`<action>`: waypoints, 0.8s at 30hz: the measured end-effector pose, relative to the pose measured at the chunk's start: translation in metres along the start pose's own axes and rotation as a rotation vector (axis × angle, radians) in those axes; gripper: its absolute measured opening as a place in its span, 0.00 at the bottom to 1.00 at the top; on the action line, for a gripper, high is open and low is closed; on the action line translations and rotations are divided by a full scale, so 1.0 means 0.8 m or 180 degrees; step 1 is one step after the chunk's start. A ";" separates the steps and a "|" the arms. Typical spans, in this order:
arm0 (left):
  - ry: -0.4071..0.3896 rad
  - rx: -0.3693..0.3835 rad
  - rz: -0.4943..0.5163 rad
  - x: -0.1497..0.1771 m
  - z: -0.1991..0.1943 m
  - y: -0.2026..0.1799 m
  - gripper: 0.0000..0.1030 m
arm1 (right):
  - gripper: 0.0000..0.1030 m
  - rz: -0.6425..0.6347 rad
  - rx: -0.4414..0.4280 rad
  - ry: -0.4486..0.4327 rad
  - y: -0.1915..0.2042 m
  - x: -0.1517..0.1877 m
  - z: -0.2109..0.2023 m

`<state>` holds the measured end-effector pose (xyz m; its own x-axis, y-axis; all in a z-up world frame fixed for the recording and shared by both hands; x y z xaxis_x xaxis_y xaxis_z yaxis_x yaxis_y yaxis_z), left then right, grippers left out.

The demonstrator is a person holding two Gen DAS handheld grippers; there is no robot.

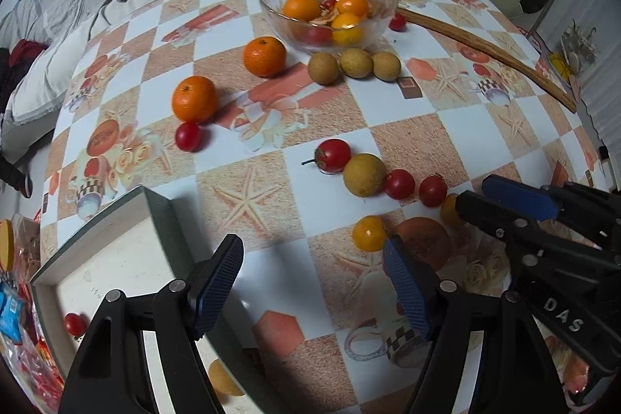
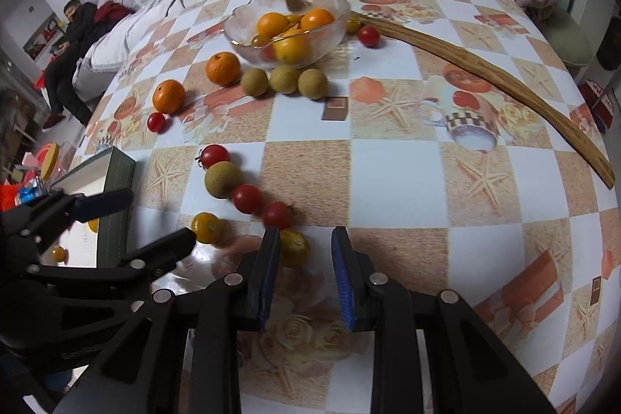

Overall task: Organize fruits
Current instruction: 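Grasp a yellow tomato with the left tool while the right tool grasps a yellow tomato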

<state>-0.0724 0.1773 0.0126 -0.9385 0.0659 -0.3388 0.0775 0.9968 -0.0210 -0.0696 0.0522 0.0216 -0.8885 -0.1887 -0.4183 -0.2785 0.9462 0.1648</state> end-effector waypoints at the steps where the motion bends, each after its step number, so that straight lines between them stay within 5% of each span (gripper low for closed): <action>1: 0.0005 0.0000 0.0028 0.000 0.003 -0.003 0.74 | 0.29 0.0021 -0.0022 0.0000 -0.004 0.000 -0.001; 6: 0.0040 -0.0027 0.0133 -0.001 0.018 -0.017 0.73 | 0.29 0.0114 -0.0152 0.0023 -0.020 0.004 -0.004; 10: 0.0038 -0.0043 0.0178 -0.002 0.023 -0.026 0.61 | 0.29 0.0193 -0.0309 0.0058 -0.029 0.006 -0.003; 16: -0.0012 0.0096 0.0304 -0.002 0.019 -0.038 0.22 | 0.29 0.0213 -0.0509 0.0112 -0.031 0.006 0.000; 24: 0.0006 0.0085 0.0150 0.006 0.015 -0.014 0.22 | 0.29 0.0064 -0.0631 0.0228 -0.011 0.006 0.014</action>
<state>-0.0737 0.1657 -0.0002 -0.9342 0.1128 -0.3384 0.1306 0.9910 -0.0302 -0.0676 0.0460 0.0081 -0.9163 -0.1953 -0.3497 -0.3205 0.8811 0.3478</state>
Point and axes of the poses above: each gripper's, at about its wrist camera, not at the fingertips, and z roughly the way its jaws point, y to its left, x to its underside, the point moved 1 cm from there along z, roughly the way its jaws point, and after that the axes turned 2 degrees about -z, right-handed, at the moved point
